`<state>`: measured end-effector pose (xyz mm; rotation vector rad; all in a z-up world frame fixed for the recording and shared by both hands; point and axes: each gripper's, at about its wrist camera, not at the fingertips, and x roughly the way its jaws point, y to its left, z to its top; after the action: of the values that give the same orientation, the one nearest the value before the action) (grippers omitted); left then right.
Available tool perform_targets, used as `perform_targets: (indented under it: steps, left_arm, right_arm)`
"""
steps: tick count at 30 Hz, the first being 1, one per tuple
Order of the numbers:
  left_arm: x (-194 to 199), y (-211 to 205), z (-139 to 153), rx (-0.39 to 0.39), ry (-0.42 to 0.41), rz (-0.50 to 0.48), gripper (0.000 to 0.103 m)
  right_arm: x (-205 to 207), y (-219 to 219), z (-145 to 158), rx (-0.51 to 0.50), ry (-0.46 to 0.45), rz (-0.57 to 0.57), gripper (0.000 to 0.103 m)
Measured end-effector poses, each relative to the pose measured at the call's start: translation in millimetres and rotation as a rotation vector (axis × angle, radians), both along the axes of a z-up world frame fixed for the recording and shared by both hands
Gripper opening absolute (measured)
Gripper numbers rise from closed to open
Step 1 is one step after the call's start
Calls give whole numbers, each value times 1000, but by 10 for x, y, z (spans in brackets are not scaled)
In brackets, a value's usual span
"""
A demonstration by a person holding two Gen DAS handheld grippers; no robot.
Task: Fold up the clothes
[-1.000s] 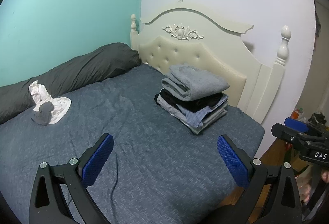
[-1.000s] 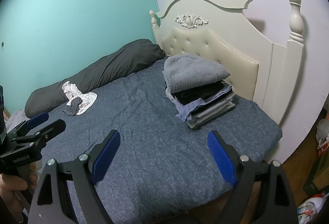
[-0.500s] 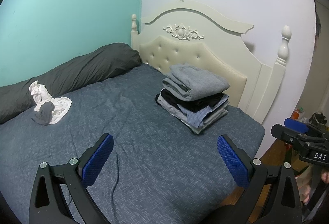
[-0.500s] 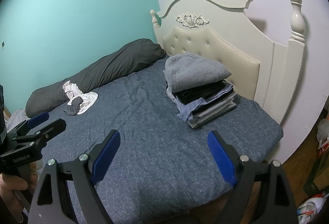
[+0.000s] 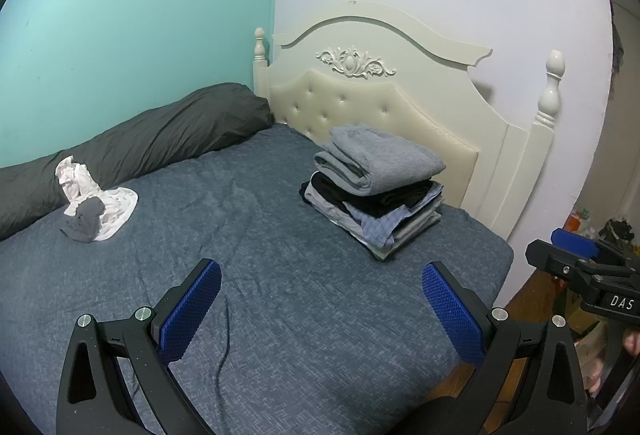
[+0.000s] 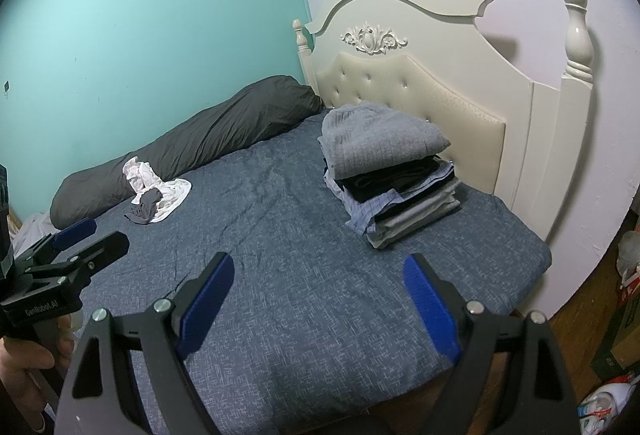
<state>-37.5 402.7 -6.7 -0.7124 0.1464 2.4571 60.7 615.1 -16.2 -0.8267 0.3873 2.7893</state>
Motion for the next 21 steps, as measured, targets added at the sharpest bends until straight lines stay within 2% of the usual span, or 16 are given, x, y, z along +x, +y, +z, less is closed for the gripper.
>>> perform_targets:
  steps: [21]
  left_arm:
    - [18,22,34,-5,13,-2,103]
  right_arm:
    - [-2,-4,-4,-4,-1,1,88]
